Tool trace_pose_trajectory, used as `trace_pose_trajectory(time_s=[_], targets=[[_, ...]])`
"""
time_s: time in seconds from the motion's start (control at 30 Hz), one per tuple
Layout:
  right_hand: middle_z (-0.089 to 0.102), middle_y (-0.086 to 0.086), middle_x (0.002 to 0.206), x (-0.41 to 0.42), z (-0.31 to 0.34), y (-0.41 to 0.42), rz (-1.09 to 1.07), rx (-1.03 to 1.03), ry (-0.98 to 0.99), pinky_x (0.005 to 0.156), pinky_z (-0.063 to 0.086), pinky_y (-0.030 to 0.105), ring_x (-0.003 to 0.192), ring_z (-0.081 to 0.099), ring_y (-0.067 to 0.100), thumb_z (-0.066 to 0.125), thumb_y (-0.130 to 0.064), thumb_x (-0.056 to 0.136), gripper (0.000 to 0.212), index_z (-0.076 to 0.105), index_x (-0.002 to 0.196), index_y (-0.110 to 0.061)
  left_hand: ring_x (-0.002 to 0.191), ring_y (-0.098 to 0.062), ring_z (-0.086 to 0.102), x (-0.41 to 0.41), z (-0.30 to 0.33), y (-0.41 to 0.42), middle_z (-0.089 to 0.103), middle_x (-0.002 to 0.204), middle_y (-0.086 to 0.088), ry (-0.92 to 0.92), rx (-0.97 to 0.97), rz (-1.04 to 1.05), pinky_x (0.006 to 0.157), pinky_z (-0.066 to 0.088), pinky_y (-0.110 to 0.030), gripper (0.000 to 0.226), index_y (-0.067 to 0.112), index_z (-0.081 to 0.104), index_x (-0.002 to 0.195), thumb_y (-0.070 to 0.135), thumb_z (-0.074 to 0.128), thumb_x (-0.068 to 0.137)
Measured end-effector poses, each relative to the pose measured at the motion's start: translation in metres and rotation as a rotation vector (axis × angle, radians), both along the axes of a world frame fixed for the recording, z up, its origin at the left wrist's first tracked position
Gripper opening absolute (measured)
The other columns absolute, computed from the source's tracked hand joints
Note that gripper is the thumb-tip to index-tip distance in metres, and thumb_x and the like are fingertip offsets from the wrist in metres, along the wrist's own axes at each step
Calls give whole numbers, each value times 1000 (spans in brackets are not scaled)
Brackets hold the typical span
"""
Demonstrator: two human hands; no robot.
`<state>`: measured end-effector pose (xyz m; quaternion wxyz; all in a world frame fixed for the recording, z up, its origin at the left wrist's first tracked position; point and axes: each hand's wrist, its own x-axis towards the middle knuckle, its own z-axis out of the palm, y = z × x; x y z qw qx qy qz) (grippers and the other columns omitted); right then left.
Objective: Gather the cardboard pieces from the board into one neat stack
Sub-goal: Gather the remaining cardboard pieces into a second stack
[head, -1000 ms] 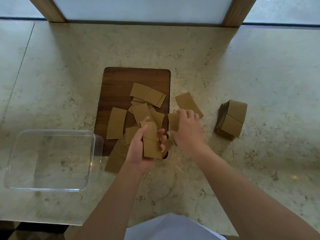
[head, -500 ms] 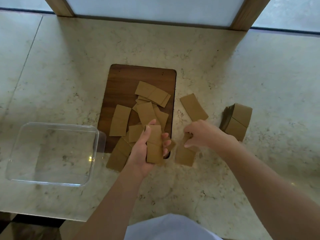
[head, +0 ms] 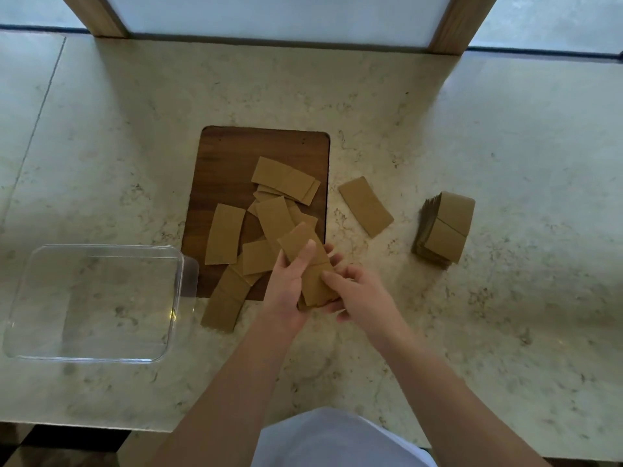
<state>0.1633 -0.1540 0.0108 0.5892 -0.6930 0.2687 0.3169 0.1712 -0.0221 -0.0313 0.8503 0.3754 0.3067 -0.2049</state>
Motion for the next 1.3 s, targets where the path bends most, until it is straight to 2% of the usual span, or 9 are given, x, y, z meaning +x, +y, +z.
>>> trace_pose_trajectory(time_s=[0.23, 0.37, 0.47, 0.57, 0.83, 0.93, 1.03, 1.13, 1.3], targets=[[69, -3, 62, 24, -10, -12, 394, -389, -146, 52, 51, 33, 53, 60, 11, 61, -51, 92, 44, 73, 75, -12, 100, -39, 75, 7, -4, 7, 73, 121, -25, -13, -122, 25, 77, 62, -51, 43, 33, 64, 134, 5, 51, 105], [64, -6, 89, 84, -23, -32, 335, -731, -431, 66, 50, 32, 86, 62, 18, 66, -33, 91, 17, 65, 100, -19, 80, -34, 71, 8, -5, 14, 73, 102, -22, 2, -172, 82, 68, 60, -45, 44, 36, 61, 137, 6, 50, 106], [57, 10, 127, 125, -42, -42, 443, -888, -363, 95, 48, 44, 118, 52, 31, 70, -31, 91, 53, 51, 136, -9, 71, -26, 62, 7, -2, 17, 67, 91, -15, 18, -188, 93, 62, 54, -38, 37, 42, 60, 138, 21, 51, 108], [52, 15, 134, 139, -58, -44, 520, -986, -296, 97, 46, 47, 124, 49, 35, 76, -38, 87, 68, 46, 140, -7, 70, -23, 60, 5, -1, 20, 66, 89, -12, 12, -199, 61, 60, 52, -35, 35, 37, 60, 136, 45, 54, 103], [64, 1, 91, 143, -60, -39, 391, -785, -297, 65, 47, 32, 83, 61, 21, 73, -30, 90, 20, 64, 101, -16, 74, -26, 67, -1, -7, 27, 71, 91, -11, 60, -144, 44, 62, 54, -37, 31, 34, 66, 130, 46, 56, 103], [62, -7, 78, 117, -49, -35, 293, -666, -285, 55, 46, 30, 72, 61, 14, 68, -46, 95, 23, 60, 92, -25, 71, -26, 69, -3, -8, 25, 71, 86, -11, 95, -81, 69, 59, 54, -36, 23, 35, 68, 125, 37, 57, 105], [71, 6, 81, 85, -40, -28, 235, -509, -208, 57, 60, 43, 66, 66, 18, 60, -48, 100, 32, 66, 91, -18, 69, -26, 69, -7, -9, 18, 72, 81, -10, 128, -6, 88, 55, 53, -34, 21, 37, 69, 120, 30, 56, 106], [64, 3, 72, 54, -30, -24, 28, -230, -40, 38, 46, 26, 45, 58, 11, 59, -44, 101, 25, 62, 91, -21, 68, -24, 67, -11, -8, 10, 71, 80, -9, 125, -22, 81, 53, 53, -33, 22, 37, 66, 124, 29, 55, 106], [61, 15, 78, 20, -19, -11, -178, -152, -27, 53, 50, 34, 61, 62, 22, 52, -27, 102, 24, 58, 89, -8, 64, -24, 65, -23, -5, -3, 71, 81, -9, 49, 7, 23, 52, 53, -35, 31, 26, 64, 125, 13, 69, 97]])
